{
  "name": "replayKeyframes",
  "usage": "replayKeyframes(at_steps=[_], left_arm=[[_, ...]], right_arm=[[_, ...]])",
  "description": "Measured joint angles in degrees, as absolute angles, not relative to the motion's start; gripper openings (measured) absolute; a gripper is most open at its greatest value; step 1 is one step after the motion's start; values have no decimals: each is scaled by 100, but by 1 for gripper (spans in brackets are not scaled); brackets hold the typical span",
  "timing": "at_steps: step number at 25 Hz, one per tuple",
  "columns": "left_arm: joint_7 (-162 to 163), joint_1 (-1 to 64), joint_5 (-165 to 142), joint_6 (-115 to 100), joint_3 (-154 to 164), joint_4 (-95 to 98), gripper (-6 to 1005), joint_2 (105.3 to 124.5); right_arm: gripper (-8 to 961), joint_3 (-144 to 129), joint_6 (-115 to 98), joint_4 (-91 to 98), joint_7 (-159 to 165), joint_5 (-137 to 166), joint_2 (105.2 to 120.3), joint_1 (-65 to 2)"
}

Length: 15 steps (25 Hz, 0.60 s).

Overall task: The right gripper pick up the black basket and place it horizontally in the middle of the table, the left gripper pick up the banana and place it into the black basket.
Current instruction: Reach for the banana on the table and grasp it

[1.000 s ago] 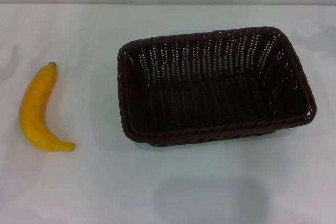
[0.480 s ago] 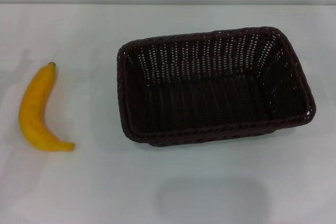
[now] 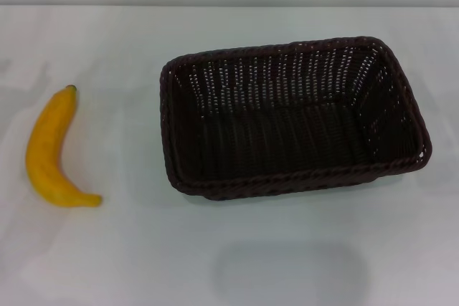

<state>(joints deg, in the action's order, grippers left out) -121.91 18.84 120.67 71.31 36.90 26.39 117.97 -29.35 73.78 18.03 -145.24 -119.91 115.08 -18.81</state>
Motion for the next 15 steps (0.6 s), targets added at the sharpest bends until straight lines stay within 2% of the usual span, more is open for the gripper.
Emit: replayKeyframes(at_steps=[8,9,12,15], left_arm=[[-11128,1943,10772,7368,3698,3110,841,11656],[-9682,1901,9947,7385,3702,3708,841,11585],[-8348,1879,9164,7455,3701,4337,841,11505],[-6347,1900,7876,7804,3700,5316,840,11316]], right_arm=[[859,-2913,7752,946,-15266,-12414,11515,-1908],[859,-2909,7749,937,-15257,-12414,11515,-1904],[859,-2891,7712,925,-15270,-12413,11513,-1887],[859,-2896,7678,924,-15328,-12394,11505,-1864]])
